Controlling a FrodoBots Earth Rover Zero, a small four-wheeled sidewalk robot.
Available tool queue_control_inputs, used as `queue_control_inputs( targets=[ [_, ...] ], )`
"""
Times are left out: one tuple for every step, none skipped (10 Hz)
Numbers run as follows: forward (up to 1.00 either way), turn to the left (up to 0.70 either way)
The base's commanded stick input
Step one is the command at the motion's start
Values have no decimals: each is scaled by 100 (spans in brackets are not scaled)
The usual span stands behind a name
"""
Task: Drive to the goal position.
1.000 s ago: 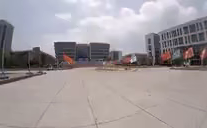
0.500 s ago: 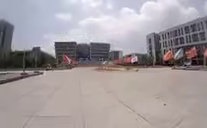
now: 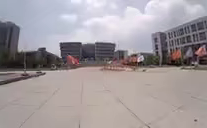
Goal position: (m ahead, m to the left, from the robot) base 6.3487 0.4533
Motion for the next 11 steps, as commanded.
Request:
queue_control_inputs(
  targets=[
    [100,0],
    [100,0],
    [100,0],
    [100,0],
    [100,0],
    [100,0],
    [100,1],
    [100,4],
    [100,24],
    [100,13],
    [100,0]
  ],
)
